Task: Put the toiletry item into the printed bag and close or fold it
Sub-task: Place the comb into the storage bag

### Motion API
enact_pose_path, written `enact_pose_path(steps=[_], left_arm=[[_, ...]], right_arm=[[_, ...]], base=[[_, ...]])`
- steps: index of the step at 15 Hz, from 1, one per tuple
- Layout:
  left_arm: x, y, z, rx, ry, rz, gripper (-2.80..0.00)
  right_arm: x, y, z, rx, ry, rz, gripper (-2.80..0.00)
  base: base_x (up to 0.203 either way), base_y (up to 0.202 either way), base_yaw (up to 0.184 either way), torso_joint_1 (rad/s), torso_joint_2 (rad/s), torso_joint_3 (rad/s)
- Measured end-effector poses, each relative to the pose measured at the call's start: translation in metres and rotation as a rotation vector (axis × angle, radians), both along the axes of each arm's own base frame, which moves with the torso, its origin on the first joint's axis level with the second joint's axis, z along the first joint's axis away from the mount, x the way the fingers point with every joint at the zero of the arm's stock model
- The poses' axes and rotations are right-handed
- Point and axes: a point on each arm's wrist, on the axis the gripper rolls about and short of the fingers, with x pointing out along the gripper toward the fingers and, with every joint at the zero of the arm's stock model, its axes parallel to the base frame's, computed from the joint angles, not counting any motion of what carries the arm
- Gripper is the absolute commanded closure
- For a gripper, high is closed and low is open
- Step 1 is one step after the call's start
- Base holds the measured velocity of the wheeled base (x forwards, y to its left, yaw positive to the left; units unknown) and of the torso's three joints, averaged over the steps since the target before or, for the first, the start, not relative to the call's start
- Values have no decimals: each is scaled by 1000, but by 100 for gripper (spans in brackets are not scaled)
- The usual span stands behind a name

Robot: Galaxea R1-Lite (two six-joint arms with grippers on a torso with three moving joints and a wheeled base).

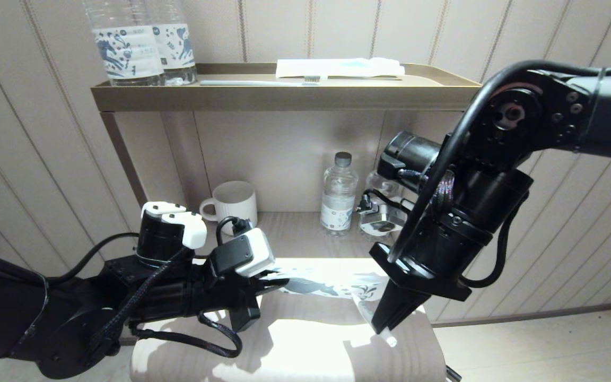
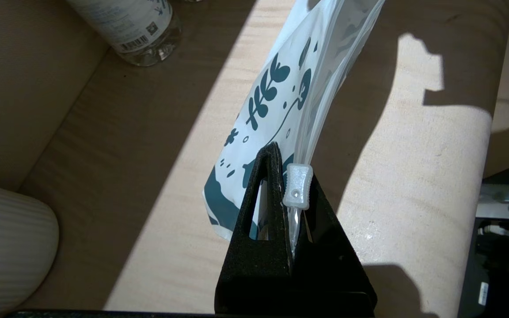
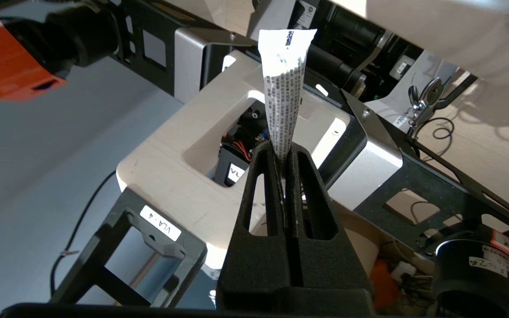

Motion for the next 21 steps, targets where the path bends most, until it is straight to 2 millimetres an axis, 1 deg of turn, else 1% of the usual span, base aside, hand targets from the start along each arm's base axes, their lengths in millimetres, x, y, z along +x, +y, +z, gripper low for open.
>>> enact_pose_path(steps=[4,8,10,17,21], left_arm=[[-5,1,-5,4,2,-6,0],[-5,0,-7,9,9,-9,0],[-5,0,-6,6,6,-8,0],[-6,1,-4,2,-1,-10,0],[-7,1,-3,1,-2,-13,0]], right_arm=[[2,-1,0,7,-7,-6,0],[-9,-4,14,60,-31,14,0],[-10,-4,16,66,-34,15,0],[12,6,-8,44,-3,2,0],[20,3,-15,33,12,-18,0]], base=[[0,0,0,0,0,0],[0,0,0,0,0,0],[0,0,0,0,0,0],[0,0,0,0,0,0],[0,0,0,0,0,0]])
